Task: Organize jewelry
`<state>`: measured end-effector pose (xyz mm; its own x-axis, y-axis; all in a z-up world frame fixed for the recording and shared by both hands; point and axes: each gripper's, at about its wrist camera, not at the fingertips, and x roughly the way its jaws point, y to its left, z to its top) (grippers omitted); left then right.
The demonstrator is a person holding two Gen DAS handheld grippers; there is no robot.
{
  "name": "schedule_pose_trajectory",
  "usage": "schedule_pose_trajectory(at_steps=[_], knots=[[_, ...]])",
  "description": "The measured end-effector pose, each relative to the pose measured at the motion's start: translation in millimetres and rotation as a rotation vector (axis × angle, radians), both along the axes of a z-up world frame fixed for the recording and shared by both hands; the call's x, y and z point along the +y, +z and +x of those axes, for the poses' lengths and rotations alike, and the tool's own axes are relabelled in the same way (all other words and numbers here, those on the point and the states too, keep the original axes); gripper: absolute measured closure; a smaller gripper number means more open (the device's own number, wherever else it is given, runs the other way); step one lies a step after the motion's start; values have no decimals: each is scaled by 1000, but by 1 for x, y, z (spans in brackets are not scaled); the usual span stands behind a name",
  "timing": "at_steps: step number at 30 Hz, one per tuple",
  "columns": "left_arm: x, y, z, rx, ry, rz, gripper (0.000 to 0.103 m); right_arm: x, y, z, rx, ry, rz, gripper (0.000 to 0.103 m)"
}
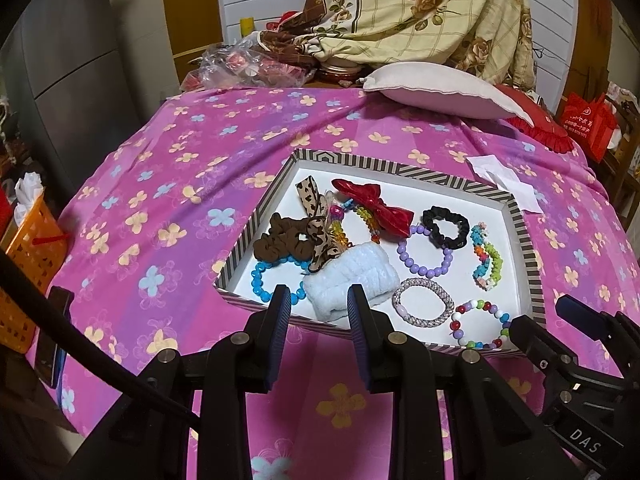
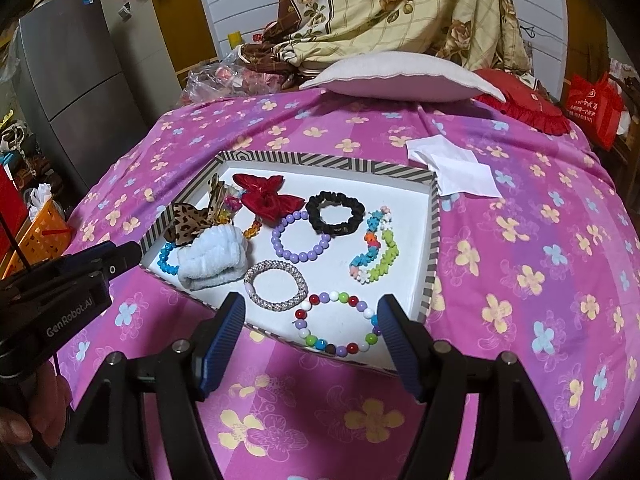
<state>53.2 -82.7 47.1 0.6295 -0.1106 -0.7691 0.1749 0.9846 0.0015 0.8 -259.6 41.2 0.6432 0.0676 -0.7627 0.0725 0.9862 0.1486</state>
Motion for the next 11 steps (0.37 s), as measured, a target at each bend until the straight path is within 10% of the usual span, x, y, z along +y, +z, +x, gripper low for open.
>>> schedule_pose_trajectory(at_steps=[11], knots=[[0,-6,0,-17,-4,16,53,-17,-4,0,-5,-10,-5,31]])
